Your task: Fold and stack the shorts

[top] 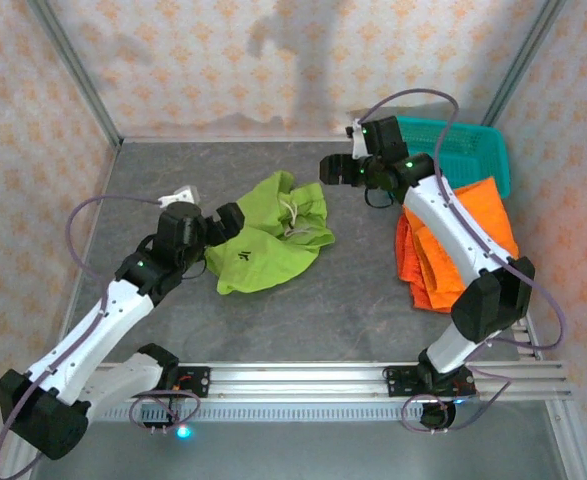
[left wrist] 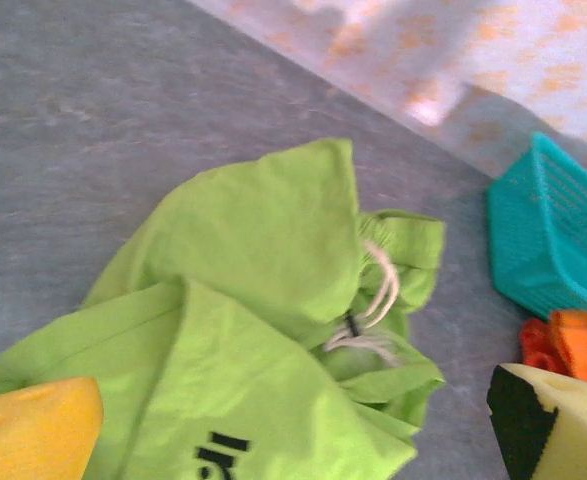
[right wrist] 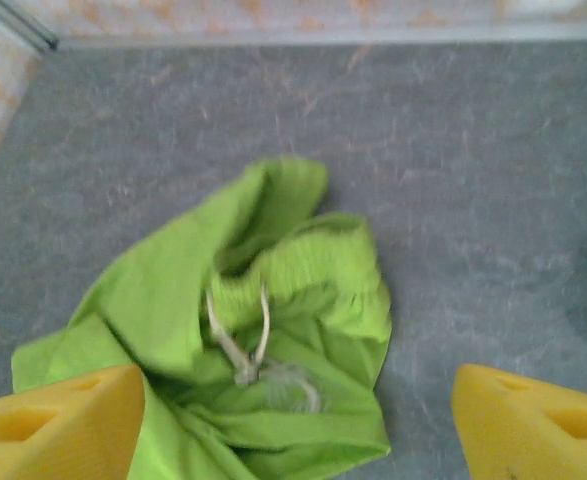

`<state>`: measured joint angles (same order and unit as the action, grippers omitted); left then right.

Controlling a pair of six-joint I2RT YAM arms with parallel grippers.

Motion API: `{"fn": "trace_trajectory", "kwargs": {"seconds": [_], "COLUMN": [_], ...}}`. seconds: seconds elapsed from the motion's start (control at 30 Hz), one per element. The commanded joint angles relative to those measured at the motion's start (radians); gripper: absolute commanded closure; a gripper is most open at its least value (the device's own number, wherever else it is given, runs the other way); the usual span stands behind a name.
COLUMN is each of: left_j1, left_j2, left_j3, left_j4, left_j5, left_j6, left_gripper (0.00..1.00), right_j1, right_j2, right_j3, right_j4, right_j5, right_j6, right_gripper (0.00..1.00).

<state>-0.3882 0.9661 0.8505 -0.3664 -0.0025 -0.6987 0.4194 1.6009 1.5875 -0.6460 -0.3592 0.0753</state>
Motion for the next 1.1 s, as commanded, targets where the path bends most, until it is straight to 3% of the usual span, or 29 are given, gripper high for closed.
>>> {"fn": "trace_trajectory", "kwargs": {"seconds": [0.0,0.1,0.23,0.67,0.83,1.07], "left_j1": [0.068,0.122,0.125,0.144,0.165,0.169], "left_j2": [0.033,0.101,0.215,0.541,0.780,1.232], "left_j3": [0.047,0.091,0.154,0.386,0.673,1.169], "left_j4": [-0.096,-0.116,-0.111,-0.063,-0.202,-0.448], "left_j5": [0.039,0.158,0.270,0.296,0.249,0.208], "left_j6": [-0.032,0.002,0.041,0.112,0.210,0.308], "left_gripper": [0.00,0.01,0.01,0.04,0.09,0.20], "right_j1": [0.027,0.041,0.043,0.018,0.015,0.015], "right_j2": [-0.051,-0.027,0.046,0.575,0.704,0.697], "right_j3": [-0.041,-0.074,-0.052,0.429,0.542,0.466], "right_j4": [0.056,0.055,0.041,-0.175,-0.231,-0.170], "right_j5": [-0.014,0.003,0.085,0.114,0.070,0.009], "right_j6": [-0.027,-0.032,-0.019,-0.083,-0.078,-0.045], "right_gripper": [0.19,0.18,0.18,0.14,0.35,0.73]}}
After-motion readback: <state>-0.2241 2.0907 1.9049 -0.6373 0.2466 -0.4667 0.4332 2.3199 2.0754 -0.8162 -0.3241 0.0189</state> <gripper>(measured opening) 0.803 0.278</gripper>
